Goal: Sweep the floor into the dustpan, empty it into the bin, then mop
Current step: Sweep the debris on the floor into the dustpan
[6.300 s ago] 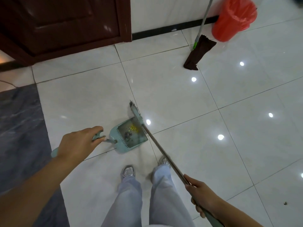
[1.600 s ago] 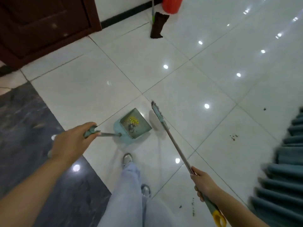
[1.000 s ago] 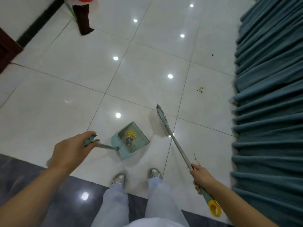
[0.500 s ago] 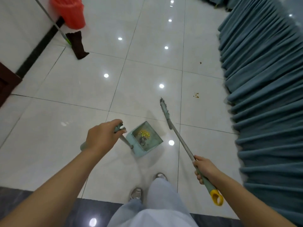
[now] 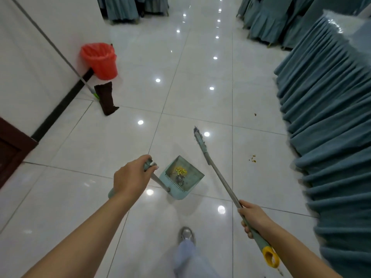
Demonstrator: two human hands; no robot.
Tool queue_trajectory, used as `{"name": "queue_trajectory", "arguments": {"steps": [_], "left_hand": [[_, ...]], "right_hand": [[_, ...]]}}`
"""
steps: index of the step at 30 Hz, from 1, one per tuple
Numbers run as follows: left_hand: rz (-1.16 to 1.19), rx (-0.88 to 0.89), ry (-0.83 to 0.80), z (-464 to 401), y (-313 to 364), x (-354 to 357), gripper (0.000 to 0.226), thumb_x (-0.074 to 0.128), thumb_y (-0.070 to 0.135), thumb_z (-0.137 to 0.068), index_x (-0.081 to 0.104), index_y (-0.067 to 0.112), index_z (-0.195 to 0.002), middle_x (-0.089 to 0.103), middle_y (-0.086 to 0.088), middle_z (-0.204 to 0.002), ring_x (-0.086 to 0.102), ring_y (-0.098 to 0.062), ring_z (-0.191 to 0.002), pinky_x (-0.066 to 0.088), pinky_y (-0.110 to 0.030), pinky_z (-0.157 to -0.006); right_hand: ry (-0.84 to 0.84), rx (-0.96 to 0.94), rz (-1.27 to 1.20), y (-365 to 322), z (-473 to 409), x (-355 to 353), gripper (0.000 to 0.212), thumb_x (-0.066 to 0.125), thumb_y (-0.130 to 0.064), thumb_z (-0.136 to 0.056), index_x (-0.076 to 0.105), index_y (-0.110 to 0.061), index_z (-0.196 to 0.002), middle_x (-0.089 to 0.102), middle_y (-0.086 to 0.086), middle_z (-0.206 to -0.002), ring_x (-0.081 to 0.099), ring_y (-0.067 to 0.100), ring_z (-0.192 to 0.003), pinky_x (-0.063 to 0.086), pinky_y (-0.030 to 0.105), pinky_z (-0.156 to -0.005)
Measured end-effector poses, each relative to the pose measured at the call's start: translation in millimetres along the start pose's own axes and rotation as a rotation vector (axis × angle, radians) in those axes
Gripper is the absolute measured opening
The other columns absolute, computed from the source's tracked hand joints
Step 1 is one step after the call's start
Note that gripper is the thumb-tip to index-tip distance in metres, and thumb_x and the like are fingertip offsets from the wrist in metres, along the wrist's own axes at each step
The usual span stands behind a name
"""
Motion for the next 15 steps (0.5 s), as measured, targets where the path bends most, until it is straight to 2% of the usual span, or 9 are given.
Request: {"name": "queue_trajectory", "arguments": {"steps": [5,9,15], "left_hand": [[-0.003,-0.004,0.018,-93,21,-16,0.031,0.056,0.051,-0.089,0.058,0.032,-0.113,0.069,0.006,-0.094,0.062,-0.019,-0.081,0.051,-0.031,-0.069],[0.007,-0.038,0.061,-160,18,-36,0.031,0.057,0.051,-0.088,0.059,0.031,-0.112,0.069,0.006,-0.092,0.057,-0.015,-0.075,0.045,-0.027,-0.062],[-0.005,0.017,0.07,-291,-6,-64,0.033,0.057,0.052,-0.087,0.059,0.03,-0.112,0.066,0.008,-0.084,0.06,-0.016,-0.073,0.052,-0.03,-0.064]], "right_hand": [[-0.033,-0.006,0.001,-94,-59,-14,0.042,0.037,-0.014,-0.1,0.042,-0.022,-0.141,0.048,0.013,-0.071,0.042,0.018,-0.052,0.04,0.023,-0.042],[-0.054,-0.011,0.048,-174,-99,-11,0.036,0.036,-0.013,-0.1,0.047,-0.017,-0.134,0.045,0.013,-0.071,0.04,0.018,-0.052,0.038,0.023,-0.042],[-0.018,-0.008,0.104,-298,-167,11,0.042,0.037,-0.014,-0.1,0.043,-0.021,-0.141,0.047,0.013,-0.069,0.04,0.018,-0.047,0.037,0.021,-0.041]]}}
Point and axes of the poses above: each hand's wrist, its own z-axis away from the middle knuckle, its own x-axis out of the palm, y = z × x, the point moved 3 cm from there along -z, towards the middle knuckle
